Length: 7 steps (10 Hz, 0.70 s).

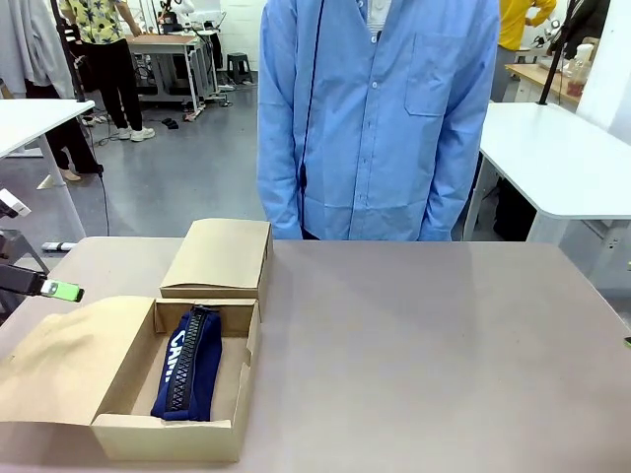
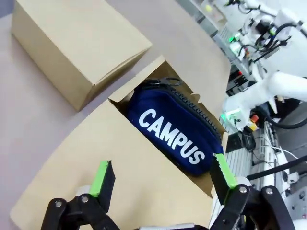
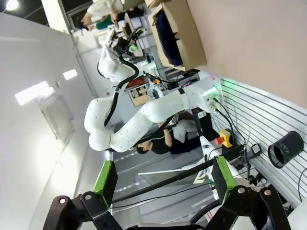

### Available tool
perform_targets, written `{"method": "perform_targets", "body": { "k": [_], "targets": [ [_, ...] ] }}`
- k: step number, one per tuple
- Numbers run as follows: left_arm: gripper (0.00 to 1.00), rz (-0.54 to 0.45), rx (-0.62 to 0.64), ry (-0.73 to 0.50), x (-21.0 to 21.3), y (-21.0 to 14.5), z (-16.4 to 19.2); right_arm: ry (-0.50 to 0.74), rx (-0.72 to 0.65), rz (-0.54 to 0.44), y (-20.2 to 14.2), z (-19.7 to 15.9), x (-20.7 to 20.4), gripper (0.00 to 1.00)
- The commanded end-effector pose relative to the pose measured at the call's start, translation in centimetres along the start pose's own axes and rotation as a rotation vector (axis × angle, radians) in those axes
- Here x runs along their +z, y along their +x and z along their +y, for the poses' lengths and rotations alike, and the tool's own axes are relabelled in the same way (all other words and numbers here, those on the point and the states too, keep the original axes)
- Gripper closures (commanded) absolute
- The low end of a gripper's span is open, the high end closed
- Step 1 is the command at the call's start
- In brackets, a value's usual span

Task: Place items inside the box.
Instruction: Close the lid of the Mailer Box closest to the robot.

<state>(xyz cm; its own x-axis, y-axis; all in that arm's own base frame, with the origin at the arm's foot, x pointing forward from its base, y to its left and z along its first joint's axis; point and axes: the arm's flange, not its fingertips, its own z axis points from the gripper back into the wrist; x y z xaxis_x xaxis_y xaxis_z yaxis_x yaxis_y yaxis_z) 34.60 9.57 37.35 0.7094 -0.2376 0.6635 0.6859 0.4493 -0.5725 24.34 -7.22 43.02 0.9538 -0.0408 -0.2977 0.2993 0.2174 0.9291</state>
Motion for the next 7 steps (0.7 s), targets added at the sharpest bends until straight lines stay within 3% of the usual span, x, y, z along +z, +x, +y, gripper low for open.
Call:
{"method": "perform_targets", "body": {
  "k": [1,3,4,6,7],
  "targets": [
    [0.0,0.025,-0.276,-0.051,1.3,-0.2,0.7,0.015,0.005,-0.001,-0.1,0.2,0.1,0.0],
    [0.0,-0.008,-0.524,0.002,4.3,-1.1,1.3,0.015,0.005,-0.001,-0.1,0.2,0.1,0.0],
    [0.0,0.013,-0.583,0.073,5.5,-2.2,2.1,0.015,0.005,-0.001,-0.1,0.2,0.1,0.0],
    [0.0,0.102,-0.586,0.175,7.7,-5.1,3.7,0.015,0.005,-0.001,-0.1,0.2,0.1,0.0],
    [0.0,0.134,-0.462,0.212,8.3,-8.7,6.6,0.015,0.005,-0.001,-0.1,0.2,0.1,0.0]
  ]
}}
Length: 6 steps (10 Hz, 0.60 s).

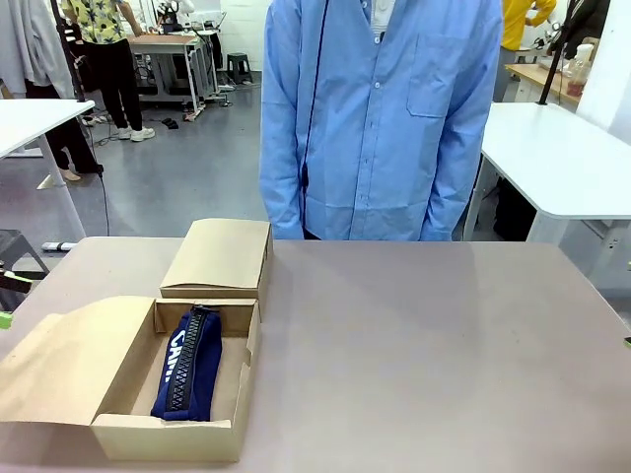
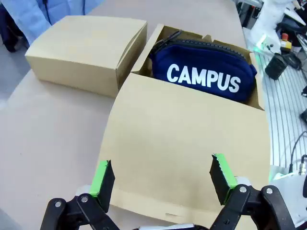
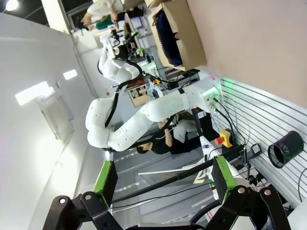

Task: Place items inside the box.
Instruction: Close the lid of the Mailer Box closest to the robot.

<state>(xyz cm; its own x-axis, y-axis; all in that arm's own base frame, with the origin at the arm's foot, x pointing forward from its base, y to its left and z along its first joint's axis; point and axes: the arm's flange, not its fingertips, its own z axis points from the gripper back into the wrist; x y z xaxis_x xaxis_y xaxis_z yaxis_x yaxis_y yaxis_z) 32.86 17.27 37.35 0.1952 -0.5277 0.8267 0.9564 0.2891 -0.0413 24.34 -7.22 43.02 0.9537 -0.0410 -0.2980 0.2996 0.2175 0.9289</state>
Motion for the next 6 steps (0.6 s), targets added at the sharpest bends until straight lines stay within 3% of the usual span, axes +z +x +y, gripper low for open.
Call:
{"method": "perform_targets", "body": {
  "k": [1,3,4,5,6],
  "targets": [
    [0.0,0.117,0.165,0.083,0.6,-7.5,0.4,0.015,0.006,-0.001,-0.1,0.2,0.1,0.0],
    [0.0,0.132,0.201,0.095,0.4,-8.7,0.9,0.015,0.006,-0.001,-0.1,0.2,0.1,0.0],
    [0.0,0.148,0.253,0.179,0.0,-9.6,1.7,0.015,0.006,-0.001,-0.1,0.2,0.1,0.0],
    [0.0,0.104,0.346,0.215,-0.5,-9.6,2.2,0.015,0.006,-0.001,-0.1,0.2,0.1,0.0],
    [0.0,0.153,0.221,0.13,0.7,-10.0,0.5,0.015,0.006,-0.001,-0.1,0.2,0.1,0.0]
  ]
}}
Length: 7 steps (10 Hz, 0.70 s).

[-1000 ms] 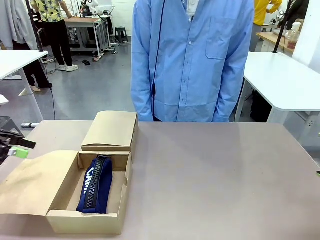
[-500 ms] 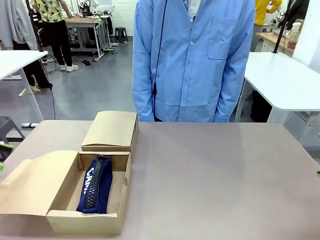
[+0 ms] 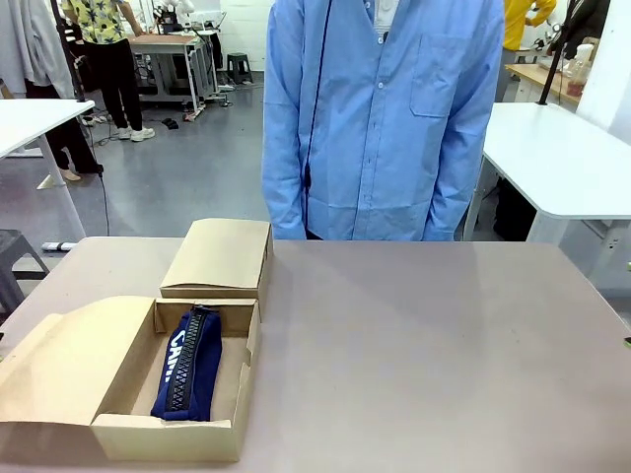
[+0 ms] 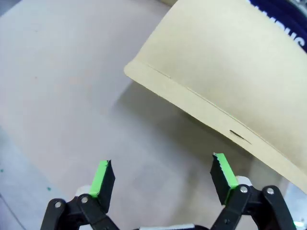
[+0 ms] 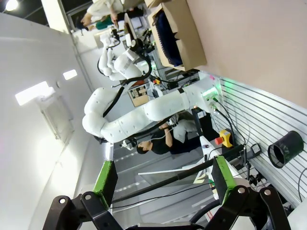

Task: Place items inside the box.
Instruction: Close the lid of the Mailer Box closest to the robot.

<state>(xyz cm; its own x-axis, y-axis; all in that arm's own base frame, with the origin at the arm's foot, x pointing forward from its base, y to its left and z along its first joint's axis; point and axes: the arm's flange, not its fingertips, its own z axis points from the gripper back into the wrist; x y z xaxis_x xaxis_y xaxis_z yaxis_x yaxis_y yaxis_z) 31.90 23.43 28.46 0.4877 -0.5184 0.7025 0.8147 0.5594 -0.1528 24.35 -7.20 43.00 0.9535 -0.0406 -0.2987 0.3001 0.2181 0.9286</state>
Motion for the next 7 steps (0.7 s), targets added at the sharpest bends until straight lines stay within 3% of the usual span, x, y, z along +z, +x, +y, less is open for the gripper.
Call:
{"method": "perform_targets", "body": {
  "k": [1,3,5,7],
  "targets": [
    [0.0,0.0,-0.062,-0.032,0.8,0.5,-0.8,0.016,0.006,-0.002,-0.1,0.2,0.1,0.0],
    [0.0,0.003,-0.014,-0.008,0.1,0.2,-0.1,0.016,0.006,-0.002,-0.1,0.2,0.1,0.0],
    [0.0,-0.087,-0.068,0.016,-1.2,0.2,0.4,0.016,0.006,-0.002,-0.1,0.2,0.1,0.0],
    [0.0,-0.116,-0.061,0.049,-2.0,-0.1,1.0,0.016,0.006,-0.002,-0.1,0.2,0.1,0.0]
  ]
}}
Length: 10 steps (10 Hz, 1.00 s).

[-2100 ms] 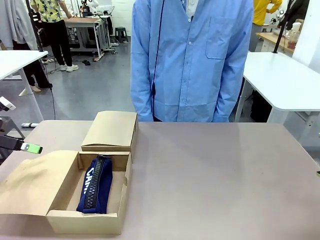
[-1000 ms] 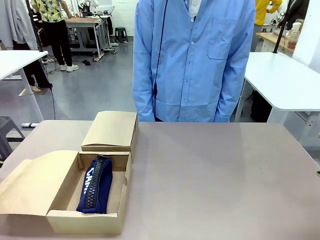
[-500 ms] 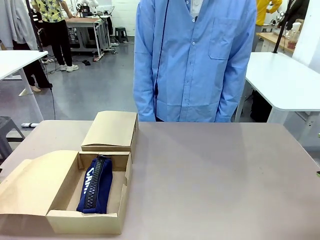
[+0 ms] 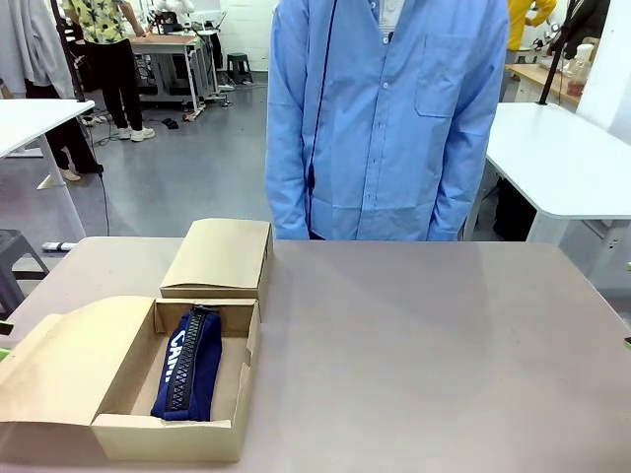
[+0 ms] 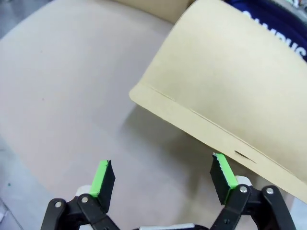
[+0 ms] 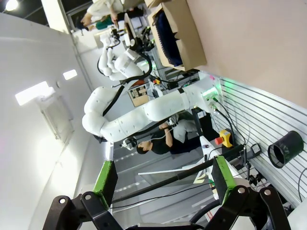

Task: Place items inside the box.
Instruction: Close the lid of the Mailer Box closest to the robot.

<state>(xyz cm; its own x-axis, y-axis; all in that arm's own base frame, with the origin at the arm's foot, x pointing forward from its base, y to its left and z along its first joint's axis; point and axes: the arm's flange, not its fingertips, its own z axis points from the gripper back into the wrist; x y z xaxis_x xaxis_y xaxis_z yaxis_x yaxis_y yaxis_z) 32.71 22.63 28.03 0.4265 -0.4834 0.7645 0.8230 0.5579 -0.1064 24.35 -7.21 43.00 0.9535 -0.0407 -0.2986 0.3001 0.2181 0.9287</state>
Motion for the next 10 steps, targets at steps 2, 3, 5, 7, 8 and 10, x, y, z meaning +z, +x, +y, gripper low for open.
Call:
{"method": "perform_targets", "body": {
  "k": [2,3,5,7,8,10],
  "targets": [
    [0.0,-0.042,0.012,0.044,-2.5,-1.4,1.7,0.016,0.006,-0.001,-0.1,0.2,0.1,0.0],
    [0.0,-0.066,0.016,0.016,-3.1,-1.4,1.8,0.016,0.006,-0.001,-0.1,0.2,0.1,0.0],
    [0.0,-0.121,0.035,-0.03,-4.3,-1.1,2.2,0.016,0.006,-0.001,-0.1,0.2,0.1,0.0],
    [0.0,-0.163,0.067,-0.098,-5.7,-0.7,2.3,0.016,0.006,-0.001,-0.1,0.2,0.1,0.0],
    [0.0,-0.18,0.074,-0.143,-6.3,-0.5,2.2,0.016,0.006,-0.001,-0.1,0.2,0.1,0.0],
    [0.0,-0.27,0.116,-0.193,-7.1,0.6,1.6,0.016,0.006,-0.001,-0.1,0.2,0.1,0.0]
  ]
}}
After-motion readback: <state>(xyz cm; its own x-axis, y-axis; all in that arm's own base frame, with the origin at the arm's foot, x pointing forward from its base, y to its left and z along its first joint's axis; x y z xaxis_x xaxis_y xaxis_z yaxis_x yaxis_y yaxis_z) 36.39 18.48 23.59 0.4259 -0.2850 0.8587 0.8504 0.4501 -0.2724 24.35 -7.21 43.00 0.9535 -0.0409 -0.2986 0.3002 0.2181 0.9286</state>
